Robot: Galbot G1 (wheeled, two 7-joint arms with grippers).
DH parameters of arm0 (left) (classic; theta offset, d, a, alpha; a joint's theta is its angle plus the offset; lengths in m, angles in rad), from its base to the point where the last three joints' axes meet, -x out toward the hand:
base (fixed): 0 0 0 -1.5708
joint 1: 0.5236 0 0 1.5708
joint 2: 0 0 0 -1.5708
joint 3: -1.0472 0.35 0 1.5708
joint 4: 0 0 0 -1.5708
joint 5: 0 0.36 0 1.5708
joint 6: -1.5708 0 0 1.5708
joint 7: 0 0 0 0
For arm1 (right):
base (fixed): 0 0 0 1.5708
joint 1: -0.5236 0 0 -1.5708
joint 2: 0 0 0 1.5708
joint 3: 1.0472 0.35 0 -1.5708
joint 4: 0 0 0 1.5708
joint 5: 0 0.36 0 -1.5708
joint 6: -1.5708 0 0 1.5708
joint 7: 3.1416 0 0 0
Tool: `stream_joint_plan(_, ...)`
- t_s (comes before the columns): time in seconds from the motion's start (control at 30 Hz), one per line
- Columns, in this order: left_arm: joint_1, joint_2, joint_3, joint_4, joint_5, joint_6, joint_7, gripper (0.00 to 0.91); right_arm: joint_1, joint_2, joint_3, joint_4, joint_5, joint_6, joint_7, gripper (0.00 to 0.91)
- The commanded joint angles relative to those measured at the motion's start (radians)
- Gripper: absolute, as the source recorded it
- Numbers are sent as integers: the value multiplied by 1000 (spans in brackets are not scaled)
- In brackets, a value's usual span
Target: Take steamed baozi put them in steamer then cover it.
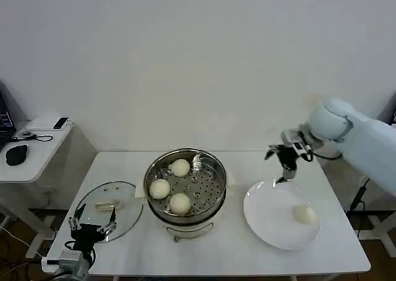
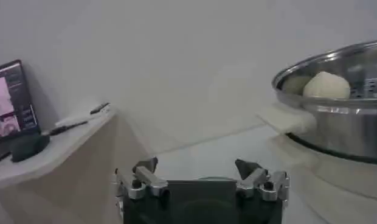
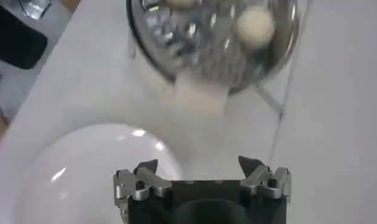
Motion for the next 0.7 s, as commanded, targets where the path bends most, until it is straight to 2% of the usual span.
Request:
stream_joint_plan(0.03, 2, 2, 5, 2, -1, 2, 3, 907, -220, -98, 51, -63, -123, -104, 3, 907)
stream_joint_plan(0.4, 8, -4, 4, 11, 4, 1, 2, 907, -290, -62, 71, -107, -210, -85, 32, 907)
stream_joint_plan(0.7, 5, 2, -5, 18, 2, 0, 4, 907, -317, -39, 71, -134, -225, -86, 46, 907)
